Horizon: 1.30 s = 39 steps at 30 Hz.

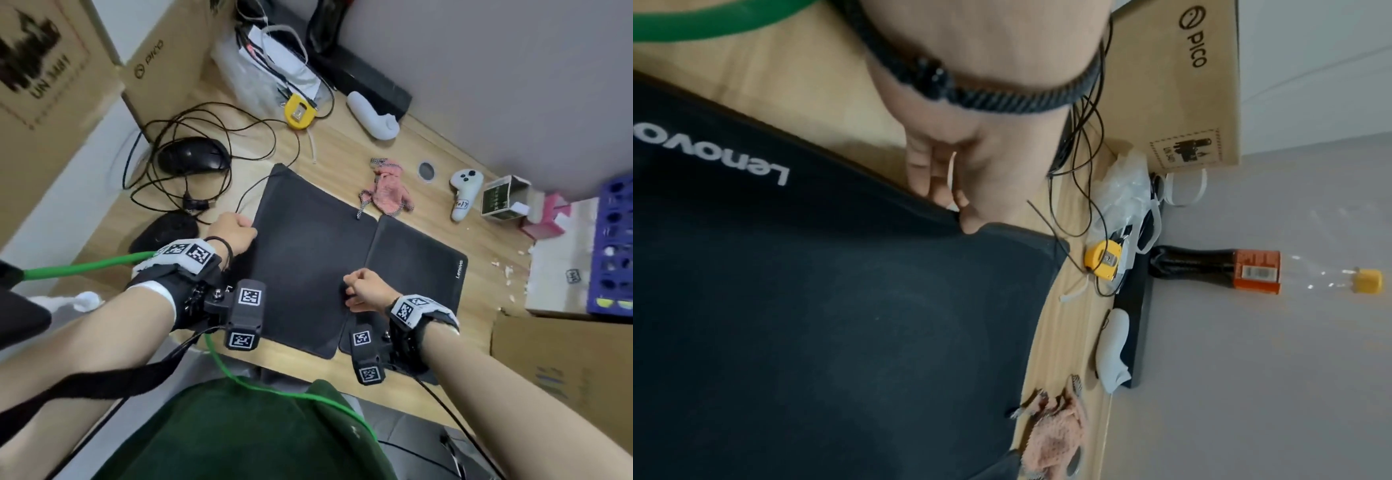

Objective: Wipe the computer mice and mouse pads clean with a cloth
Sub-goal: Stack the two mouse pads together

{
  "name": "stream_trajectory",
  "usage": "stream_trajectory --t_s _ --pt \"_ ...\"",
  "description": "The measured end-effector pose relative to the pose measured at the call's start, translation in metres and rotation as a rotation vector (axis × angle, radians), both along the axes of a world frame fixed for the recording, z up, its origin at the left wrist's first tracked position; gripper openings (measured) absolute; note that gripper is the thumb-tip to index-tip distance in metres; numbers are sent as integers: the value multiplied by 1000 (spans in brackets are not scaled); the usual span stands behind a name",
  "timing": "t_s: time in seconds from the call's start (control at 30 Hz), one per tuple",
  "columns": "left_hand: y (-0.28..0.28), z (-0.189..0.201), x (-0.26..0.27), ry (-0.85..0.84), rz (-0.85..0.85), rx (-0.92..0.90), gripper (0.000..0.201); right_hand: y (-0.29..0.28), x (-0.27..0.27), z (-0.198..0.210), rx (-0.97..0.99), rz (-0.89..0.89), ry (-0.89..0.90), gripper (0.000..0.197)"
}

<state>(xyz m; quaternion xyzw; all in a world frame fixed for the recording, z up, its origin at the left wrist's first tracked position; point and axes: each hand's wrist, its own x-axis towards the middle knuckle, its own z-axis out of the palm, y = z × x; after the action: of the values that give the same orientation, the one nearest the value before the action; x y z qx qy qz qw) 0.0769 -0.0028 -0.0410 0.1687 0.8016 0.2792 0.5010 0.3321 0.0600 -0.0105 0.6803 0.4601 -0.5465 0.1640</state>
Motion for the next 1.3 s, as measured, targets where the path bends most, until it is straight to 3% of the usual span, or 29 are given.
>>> stream_trajectory --t_s 0.07,0.2,0.3,0.4,0.57,0.8,0.87,0.97,1.03,1.1,1.2,1.3 --pt "-2 -1 -10 -25 15 -6 26 1 -6 -3 21 6 4 7" --pt "-14 -2 -33 -63 88 -29 23 9 -21 -16 214 124 -134 47" --pt "-28 -1 -43 -70 78 -57 26 6 -39 -25 258 127 -194 46" --pt "-34 -5 -46 -8 58 -68 24 2 -50 -33 269 20 -218 42" --pt "-33 -6 -34 128 68 -94 7 12 -16 -60 290 -152 -69 35" --pt "-7 15 3 325 130 -198 23 2 2 -23 196 -325 238 17" --pt "12 20 24 374 22 -172 20 3 24 -24 226 -381 245 20" --pt "45 19 64 308 -156 -97 24 8 70 -29 309 -455 222 16" --pt "63 18 100 264 -242 -90 26 15 118 -44 396 -487 139 20" --pt "78 21 145 193 -322 -79 26 21 165 -32 450 -554 38 21" --pt "85 21 196 54 -350 -84 26 22 221 -19 467 -575 -40 28" --pt "83 15 237 -56 -321 -97 16 25 270 -27 456 -620 0 32"
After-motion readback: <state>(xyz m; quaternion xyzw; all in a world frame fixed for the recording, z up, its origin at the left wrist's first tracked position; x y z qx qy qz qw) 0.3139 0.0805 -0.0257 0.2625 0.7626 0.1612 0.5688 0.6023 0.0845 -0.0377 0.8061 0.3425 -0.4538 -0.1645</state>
